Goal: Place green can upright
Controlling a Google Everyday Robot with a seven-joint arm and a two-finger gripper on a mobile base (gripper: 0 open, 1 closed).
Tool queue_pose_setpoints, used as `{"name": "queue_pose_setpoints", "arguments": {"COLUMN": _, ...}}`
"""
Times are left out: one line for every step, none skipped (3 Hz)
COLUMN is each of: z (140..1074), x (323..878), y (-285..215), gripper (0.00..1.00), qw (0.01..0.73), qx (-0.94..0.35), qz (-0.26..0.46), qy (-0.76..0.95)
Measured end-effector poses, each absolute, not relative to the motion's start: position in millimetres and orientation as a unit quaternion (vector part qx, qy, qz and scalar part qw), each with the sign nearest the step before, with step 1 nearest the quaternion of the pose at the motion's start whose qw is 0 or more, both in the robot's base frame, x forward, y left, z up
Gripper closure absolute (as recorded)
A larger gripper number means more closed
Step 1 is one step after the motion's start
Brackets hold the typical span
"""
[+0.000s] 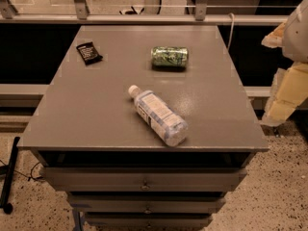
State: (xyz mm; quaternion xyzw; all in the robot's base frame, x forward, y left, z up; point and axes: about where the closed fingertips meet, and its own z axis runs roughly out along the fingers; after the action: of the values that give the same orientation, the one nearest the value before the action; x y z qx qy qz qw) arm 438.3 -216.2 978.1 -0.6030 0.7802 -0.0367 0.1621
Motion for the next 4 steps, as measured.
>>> {"name": "queue_pose_setpoints", "arguments": {"z": 978.1, "x": 438.3, "y": -216.1, "gripper": 0.00, "qw": 0.162, "qx": -0.603, "qz": -0.037, "qy": 0.780}}
{"name": "queue_pose_setpoints", "arguments": {"z": 980.5, "x": 447.6, "y": -210.6, "gripper": 0.00, "qw": 0.177, "qx": -0.609, "qz": -0.038, "qy": 0.773}}
{"name": "queue_pose_setpoints", "arguments": {"z": 980.9, "x": 486.5, "y": -196.4, "gripper": 0.00, "qw": 0.205, "qx": -0.614, "qz": -0.035, "qy": 0.761}}
{"name": "queue_pose_setpoints", "arguments": {"z": 976.8, "x": 544.4, "y": -176.8, "gripper": 0.00, "qw": 0.234, "qx": -0.619, "qz": -0.025, "qy": 0.749}}
